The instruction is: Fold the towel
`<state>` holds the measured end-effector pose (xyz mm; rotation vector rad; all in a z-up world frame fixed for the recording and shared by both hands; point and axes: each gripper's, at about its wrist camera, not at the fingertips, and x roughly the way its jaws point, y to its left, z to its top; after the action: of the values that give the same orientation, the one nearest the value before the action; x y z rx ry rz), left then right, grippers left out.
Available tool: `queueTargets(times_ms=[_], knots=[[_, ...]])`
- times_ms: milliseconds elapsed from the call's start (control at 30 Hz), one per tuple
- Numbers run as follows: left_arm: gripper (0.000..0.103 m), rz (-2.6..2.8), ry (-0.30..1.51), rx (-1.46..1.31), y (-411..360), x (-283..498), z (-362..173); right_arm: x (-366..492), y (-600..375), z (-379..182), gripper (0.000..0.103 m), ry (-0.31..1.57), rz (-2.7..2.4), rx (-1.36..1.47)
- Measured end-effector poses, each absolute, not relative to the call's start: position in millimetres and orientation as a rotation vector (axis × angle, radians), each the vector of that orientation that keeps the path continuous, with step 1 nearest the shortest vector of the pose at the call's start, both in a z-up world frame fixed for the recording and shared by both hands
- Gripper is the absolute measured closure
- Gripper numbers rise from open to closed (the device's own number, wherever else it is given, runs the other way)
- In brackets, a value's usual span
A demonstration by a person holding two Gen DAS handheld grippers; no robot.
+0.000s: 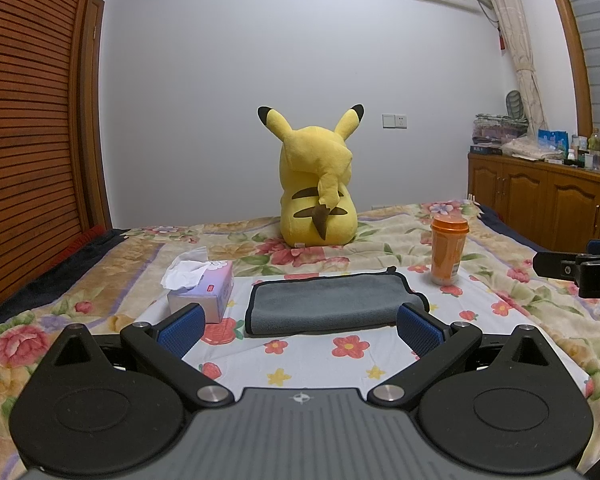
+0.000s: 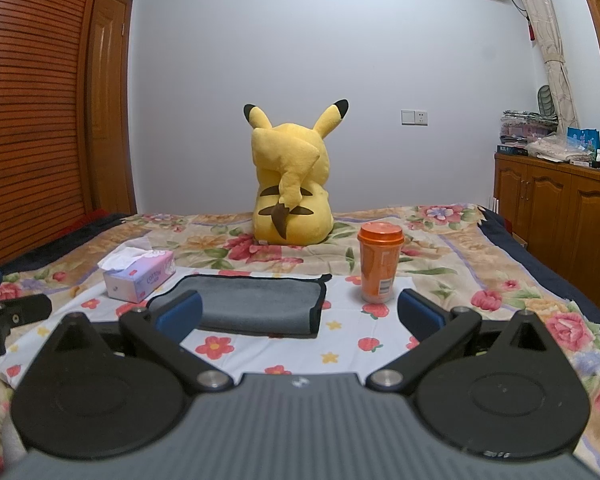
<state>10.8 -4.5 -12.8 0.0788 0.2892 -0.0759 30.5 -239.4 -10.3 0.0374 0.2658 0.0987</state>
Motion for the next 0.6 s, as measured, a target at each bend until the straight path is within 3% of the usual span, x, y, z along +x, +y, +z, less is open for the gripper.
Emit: queueTargets(times_ms=[600], knots=[[0.000, -0.077, 0.291, 0.079, -4.8, 9.7, -16.0, 30.5, -239.7, -10.5, 0.000, 0.265, 0.099, 0.037]])
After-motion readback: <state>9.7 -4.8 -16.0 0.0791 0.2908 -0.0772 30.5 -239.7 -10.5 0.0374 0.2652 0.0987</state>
